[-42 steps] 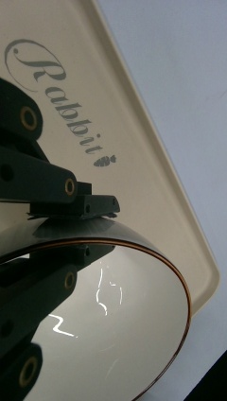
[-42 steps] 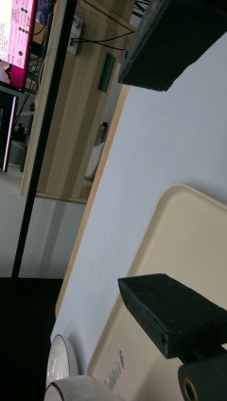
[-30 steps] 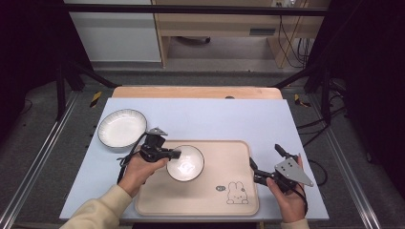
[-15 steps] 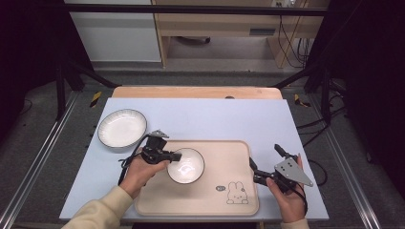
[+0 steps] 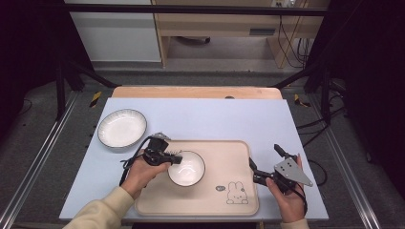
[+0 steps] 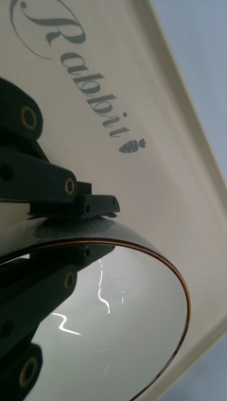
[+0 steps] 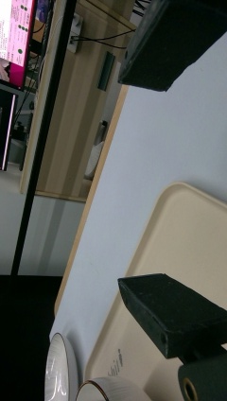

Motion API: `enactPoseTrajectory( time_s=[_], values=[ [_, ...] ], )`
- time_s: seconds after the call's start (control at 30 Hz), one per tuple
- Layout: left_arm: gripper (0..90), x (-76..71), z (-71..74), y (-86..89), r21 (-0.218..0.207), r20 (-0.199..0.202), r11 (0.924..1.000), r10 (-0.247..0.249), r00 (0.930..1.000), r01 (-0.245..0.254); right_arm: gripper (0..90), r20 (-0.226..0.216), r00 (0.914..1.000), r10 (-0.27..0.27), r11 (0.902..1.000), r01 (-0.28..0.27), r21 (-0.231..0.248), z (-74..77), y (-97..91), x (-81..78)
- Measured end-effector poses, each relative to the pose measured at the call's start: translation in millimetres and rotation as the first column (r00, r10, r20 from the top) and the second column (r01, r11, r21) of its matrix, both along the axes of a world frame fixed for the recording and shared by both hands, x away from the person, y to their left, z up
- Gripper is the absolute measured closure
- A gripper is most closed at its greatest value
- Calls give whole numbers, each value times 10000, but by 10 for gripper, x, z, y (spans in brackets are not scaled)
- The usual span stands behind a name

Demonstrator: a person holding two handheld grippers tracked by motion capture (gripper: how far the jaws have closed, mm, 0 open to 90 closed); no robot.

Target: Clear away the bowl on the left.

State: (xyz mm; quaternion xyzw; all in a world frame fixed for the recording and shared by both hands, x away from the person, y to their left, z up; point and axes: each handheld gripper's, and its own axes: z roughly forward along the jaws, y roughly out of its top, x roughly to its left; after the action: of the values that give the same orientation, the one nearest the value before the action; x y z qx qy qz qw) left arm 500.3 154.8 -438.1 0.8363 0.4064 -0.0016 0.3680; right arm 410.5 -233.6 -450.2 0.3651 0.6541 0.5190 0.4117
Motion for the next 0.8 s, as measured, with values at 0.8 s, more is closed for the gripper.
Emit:
enactPoseTrajectory(
  time_s=[0.8],
  values=[
    [820,18,-55,-15,182,-413,9998,52,9991,-45,49,-54,10000,38,10000,-38,6,-1,5,-2]
  ],
)
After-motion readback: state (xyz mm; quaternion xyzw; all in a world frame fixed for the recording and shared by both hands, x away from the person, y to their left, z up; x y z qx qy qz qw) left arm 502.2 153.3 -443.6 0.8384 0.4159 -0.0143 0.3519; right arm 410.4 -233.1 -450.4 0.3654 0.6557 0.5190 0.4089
